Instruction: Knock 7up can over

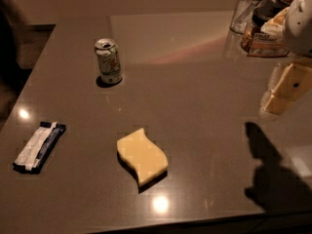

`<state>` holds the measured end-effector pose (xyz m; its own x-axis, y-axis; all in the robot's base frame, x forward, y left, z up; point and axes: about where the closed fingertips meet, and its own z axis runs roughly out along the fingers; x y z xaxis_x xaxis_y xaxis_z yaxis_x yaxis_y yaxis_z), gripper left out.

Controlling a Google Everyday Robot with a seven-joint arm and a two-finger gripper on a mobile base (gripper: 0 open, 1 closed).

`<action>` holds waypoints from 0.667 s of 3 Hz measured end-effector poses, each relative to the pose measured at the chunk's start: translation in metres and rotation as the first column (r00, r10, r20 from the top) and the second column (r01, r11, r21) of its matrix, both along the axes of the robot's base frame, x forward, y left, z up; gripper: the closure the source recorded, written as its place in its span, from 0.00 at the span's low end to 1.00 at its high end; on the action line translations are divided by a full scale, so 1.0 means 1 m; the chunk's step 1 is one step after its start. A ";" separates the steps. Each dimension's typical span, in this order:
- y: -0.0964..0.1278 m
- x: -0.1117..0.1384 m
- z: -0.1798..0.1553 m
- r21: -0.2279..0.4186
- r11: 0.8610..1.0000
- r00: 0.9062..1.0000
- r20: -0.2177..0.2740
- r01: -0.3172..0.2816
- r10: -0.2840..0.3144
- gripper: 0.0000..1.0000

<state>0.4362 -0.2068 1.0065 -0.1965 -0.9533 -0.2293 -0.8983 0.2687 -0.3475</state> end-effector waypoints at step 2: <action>0.022 0.013 -0.001 0.037 0.999 1.000 0.007 -0.013 0.012 0.00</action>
Offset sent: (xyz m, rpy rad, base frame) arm 0.0353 0.0537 -0.0089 0.0956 0.0009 0.0299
